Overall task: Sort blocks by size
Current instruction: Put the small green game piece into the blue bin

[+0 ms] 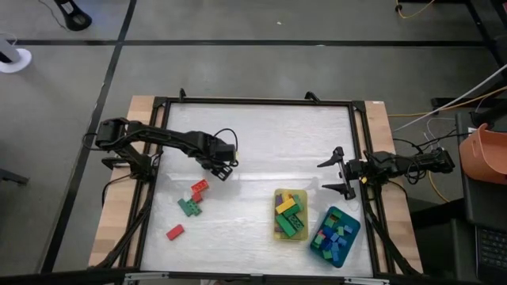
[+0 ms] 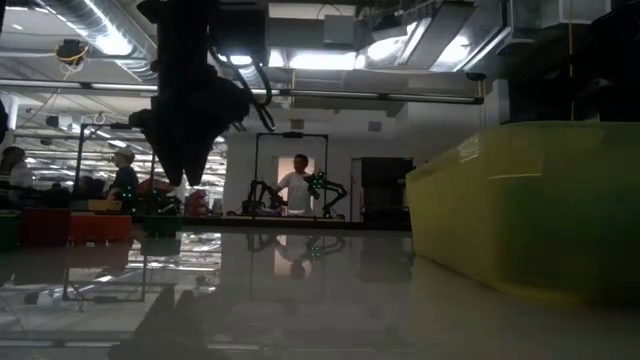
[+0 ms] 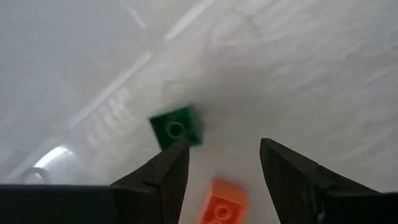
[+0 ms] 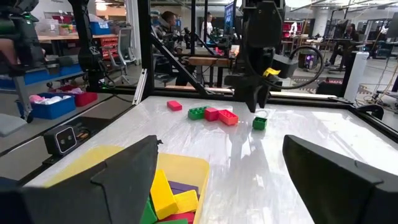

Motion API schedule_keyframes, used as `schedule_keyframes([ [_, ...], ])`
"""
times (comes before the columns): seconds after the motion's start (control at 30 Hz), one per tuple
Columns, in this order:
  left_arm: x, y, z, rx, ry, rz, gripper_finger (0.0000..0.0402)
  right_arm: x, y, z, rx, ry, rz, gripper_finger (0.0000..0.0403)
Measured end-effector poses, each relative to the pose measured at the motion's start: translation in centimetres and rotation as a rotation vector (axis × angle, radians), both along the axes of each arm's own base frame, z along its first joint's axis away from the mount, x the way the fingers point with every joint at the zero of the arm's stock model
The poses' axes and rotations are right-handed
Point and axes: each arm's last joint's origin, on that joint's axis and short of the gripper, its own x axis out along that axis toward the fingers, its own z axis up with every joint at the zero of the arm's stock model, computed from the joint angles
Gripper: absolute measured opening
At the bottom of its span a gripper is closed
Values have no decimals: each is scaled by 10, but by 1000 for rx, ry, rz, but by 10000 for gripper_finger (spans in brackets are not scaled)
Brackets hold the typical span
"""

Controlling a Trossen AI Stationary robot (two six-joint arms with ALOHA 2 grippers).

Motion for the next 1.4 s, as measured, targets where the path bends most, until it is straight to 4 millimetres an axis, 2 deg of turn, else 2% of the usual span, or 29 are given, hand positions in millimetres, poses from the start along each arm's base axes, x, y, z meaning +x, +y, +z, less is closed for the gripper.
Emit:
schedule_keyframes([
  [0.17, -4, 1, -7, 28, 22, 18, 182, 0, 0, 0, -1, 1, 0, 344],
  [0.5, -18, 1, -34, 37, 53, 74, 182, 0, 0, 0, -1, 3, 0, 344],
  [0.7, -21, 8, -49, 40, 2, 92, 182, 0, 0, 0, -1, 3, 0, 344],
  [0.9, -28, 16, -57, 47, 24, 126, 179, 0, 0, 0, -1, 3, 0, 344],
  [1.0, -29, 17, -58, 47, 28, 120, 156, 0, 0, 0, -1, 3, 0, 344],
  [1.2, -26, 17, -58, 40, -7, 116, 70, 0, 0, 0, -1, 4, 0, 344],
  [1.4, -2, 14, -51, 23, -256, 61, 69, 0, 0, 0, -1, 4, 0, 344],
])
